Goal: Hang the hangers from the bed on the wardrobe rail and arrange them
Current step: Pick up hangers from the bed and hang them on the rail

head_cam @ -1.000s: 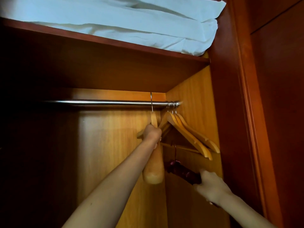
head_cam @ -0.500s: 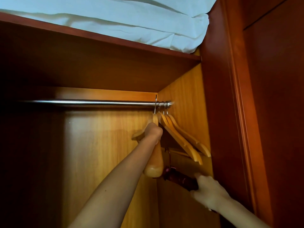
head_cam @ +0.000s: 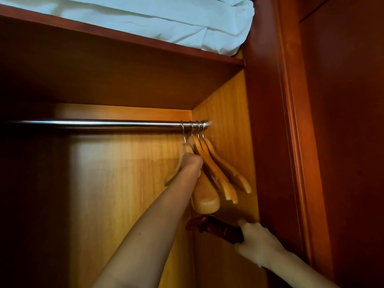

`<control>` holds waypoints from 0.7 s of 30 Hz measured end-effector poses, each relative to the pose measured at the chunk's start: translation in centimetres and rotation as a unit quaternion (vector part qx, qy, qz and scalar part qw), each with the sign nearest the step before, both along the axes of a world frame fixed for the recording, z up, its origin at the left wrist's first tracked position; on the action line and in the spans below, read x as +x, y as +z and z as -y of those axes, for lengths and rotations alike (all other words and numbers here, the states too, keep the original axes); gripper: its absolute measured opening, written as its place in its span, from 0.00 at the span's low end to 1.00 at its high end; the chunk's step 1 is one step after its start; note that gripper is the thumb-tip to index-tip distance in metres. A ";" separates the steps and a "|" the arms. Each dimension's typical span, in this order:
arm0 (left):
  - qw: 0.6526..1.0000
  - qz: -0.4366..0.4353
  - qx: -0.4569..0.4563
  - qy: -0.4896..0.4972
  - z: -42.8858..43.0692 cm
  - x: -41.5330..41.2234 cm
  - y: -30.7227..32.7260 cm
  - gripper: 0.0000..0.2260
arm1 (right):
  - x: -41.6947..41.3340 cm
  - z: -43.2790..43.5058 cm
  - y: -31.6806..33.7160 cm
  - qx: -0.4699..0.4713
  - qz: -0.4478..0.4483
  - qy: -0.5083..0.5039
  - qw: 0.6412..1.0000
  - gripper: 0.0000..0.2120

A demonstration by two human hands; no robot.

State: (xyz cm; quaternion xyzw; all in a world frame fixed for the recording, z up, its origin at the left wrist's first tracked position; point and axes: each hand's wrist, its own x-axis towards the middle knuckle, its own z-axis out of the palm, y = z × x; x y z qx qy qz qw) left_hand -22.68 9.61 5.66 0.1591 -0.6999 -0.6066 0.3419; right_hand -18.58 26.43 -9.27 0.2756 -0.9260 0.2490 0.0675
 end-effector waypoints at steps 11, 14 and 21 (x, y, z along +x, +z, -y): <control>0.997 0.000 0.035 -0.075 -1.0 1.2 0.3 0.10 | 0.4 0.0 -1.3 0.030 0.013 0.024 0.999 0.08; 0.996 0.023 0.015 -0.089 -0.8 2.0 0.1 0.09 | 0.8 0.3 -1.3 0.039 0.008 0.036 0.999 0.08; 0.990 0.097 -0.076 -0.066 0.7 4.0 -0.6 0.06 | 2.4 1.4 -1.0 0.036 0.006 0.063 0.997 0.06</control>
